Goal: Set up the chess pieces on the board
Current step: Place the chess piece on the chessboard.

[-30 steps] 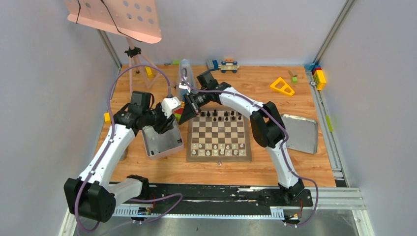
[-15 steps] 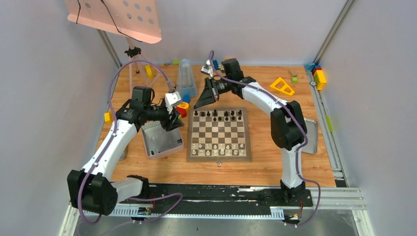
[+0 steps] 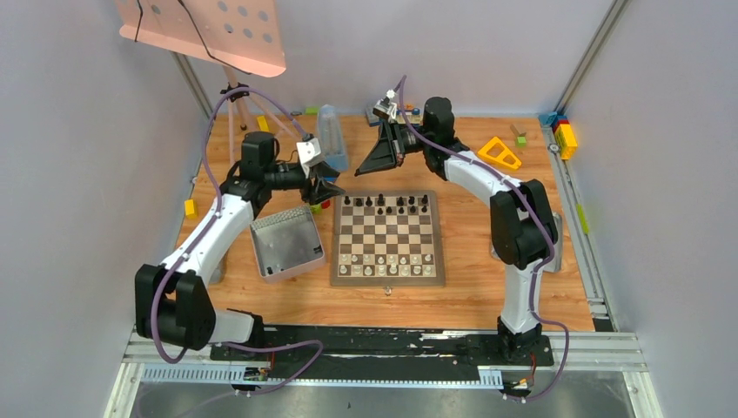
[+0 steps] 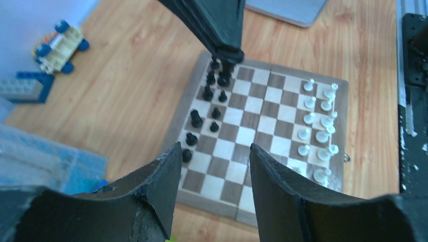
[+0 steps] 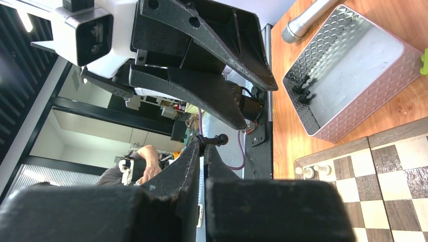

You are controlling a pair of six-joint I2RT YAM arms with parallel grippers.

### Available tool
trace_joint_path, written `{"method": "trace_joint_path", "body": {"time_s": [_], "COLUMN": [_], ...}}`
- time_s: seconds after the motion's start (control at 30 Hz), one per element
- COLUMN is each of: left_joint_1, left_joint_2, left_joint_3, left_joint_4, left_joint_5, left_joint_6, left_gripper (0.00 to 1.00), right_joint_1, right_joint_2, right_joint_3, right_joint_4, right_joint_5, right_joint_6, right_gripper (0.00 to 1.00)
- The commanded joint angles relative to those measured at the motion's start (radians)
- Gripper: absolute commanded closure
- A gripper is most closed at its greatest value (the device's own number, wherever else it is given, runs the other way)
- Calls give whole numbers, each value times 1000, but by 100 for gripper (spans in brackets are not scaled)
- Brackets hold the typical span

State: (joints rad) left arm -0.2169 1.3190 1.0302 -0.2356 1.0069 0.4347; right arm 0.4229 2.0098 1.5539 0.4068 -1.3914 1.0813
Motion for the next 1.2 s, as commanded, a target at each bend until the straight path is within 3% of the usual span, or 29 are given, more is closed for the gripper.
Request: {"method": "trace_joint_path", "body": {"time_s": [0.0,0.17,0.53,0.97,1.17], "left_joint_1": [-41,-70,-91,-100,-107], "left_joint_2": [49,84,99,84,82], "left_joint_3": [65,53,60,75,120], "left_joint_4": [222,406,461,389,228], "left_joint_5": [45,80,97,102,96], "left_joint_6": [-66,-150,-186,-149,-54], "left_gripper": [42,49,62,81,95], "right_joint_1": [-8,-12,-18,-19,-20], "right_joint_2": [-19,-7,1,-1,-7], "right_joint_3": [-12,-15,-18,-25,-16], "right_joint_4": [228,275,288,245,142], "right_joint_5": [-21,-18,-16,-11,-10], "right_joint_6": [178,217,223,176,76], "right_gripper": [100,100,100,100,100]}}
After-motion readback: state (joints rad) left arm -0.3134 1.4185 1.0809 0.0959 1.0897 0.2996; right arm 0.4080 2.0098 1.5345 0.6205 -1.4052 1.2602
